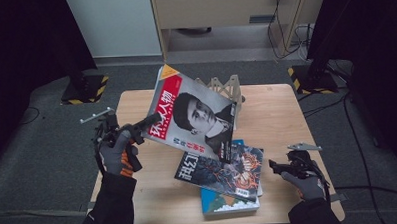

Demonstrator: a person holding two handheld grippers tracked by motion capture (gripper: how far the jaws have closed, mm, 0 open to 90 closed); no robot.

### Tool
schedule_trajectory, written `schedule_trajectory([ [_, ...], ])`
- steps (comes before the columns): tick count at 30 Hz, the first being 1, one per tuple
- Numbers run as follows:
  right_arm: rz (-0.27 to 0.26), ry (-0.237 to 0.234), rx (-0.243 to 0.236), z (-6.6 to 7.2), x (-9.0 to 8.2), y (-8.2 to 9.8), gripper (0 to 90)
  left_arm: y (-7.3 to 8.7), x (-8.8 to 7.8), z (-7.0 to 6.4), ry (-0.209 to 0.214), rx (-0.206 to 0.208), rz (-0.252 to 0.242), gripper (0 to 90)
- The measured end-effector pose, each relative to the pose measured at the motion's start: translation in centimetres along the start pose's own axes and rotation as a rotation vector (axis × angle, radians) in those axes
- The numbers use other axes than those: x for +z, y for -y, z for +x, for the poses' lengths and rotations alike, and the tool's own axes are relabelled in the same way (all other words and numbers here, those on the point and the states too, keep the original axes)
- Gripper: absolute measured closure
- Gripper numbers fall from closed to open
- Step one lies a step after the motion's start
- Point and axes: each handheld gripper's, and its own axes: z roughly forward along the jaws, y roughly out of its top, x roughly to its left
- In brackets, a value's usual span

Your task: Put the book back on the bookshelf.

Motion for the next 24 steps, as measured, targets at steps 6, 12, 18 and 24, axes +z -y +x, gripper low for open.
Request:
schedule_trajectory([
  [6,0.02,0.053,-0.055,-0.3,1.0,0.3,13.2,-2.0,-1.7,-0.2,-0.027,0.021,-0.054,84.2],
  [12,0.052,0.056,-0.089,-0.9,1.9,0.7,12.4,-3.4,-3.2,0.3,-0.035,0.017,-0.097,84.2],
  [18,0.077,0.042,-0.103,-1.1,2.3,0.9,11.7,-4.3,-4.2,0.4,-0.055,0.023,-0.123,84.2],
  [24,0.091,0.028,-0.094,-1.3,2.9,1.2,9.6,-5.3,-5.8,0.7,-0.077,0.026,-0.154,84.1],
])
